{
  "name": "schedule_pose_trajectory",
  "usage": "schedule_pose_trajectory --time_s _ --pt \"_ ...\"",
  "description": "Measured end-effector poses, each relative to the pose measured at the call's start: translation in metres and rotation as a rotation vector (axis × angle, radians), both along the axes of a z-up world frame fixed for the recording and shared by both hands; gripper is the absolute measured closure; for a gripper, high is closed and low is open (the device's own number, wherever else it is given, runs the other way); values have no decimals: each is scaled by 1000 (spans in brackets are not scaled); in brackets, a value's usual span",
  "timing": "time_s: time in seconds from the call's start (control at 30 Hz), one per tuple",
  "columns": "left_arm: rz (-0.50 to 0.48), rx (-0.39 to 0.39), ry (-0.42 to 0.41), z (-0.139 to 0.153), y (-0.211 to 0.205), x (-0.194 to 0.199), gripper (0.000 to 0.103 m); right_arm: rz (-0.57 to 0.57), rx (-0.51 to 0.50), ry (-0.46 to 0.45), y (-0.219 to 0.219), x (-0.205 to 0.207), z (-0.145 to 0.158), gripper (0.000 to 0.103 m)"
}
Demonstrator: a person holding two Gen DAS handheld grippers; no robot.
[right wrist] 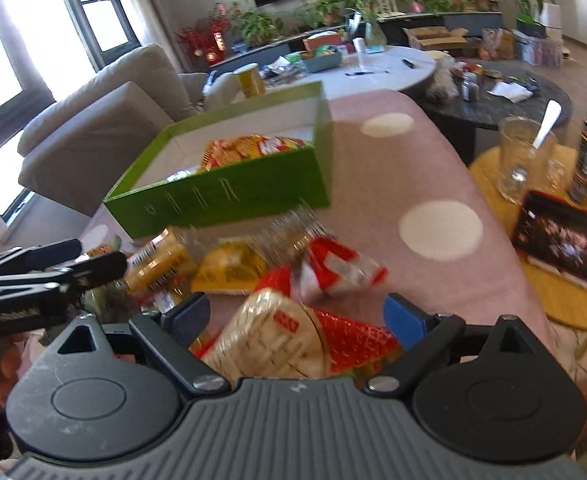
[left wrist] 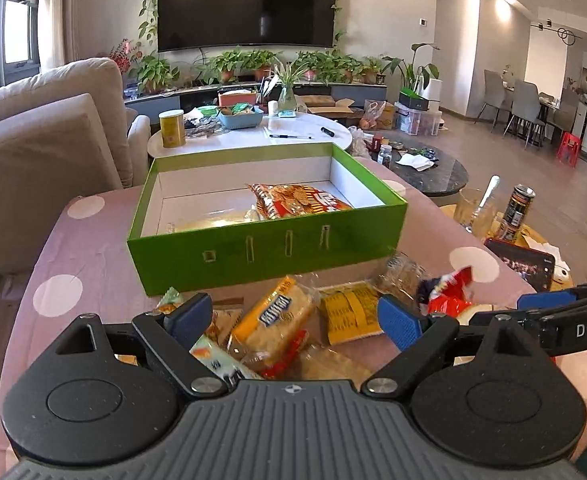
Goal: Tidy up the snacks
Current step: 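Move the right tool back to the pile and grasp the red biscuit bag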
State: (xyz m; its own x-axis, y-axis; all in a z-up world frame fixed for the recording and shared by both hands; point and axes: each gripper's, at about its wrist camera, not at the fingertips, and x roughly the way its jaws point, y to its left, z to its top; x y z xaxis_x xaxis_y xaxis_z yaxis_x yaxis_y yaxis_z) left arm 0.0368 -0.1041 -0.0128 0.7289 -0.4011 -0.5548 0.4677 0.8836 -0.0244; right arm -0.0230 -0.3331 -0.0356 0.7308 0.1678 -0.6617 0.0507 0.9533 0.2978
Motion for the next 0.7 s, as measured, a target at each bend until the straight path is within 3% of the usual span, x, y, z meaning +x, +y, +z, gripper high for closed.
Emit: schedule_pose_trajectory --time_s 0.2,0.37,0.57,0.7 --pt "8 -12 -15 6 5 -18 14 49 14 19 18 -20 -1 33" --pt "36 -8 -17 7 14 -29 14 206 71 12 29 -31 -1 33" --pt "63 -1 20 -3 20 -34 14 63 136 16 -2 -20 -5 33" --pt "-9 -28 104 -16 14 -41 14 57 130 70 -4 -16 -16 34"
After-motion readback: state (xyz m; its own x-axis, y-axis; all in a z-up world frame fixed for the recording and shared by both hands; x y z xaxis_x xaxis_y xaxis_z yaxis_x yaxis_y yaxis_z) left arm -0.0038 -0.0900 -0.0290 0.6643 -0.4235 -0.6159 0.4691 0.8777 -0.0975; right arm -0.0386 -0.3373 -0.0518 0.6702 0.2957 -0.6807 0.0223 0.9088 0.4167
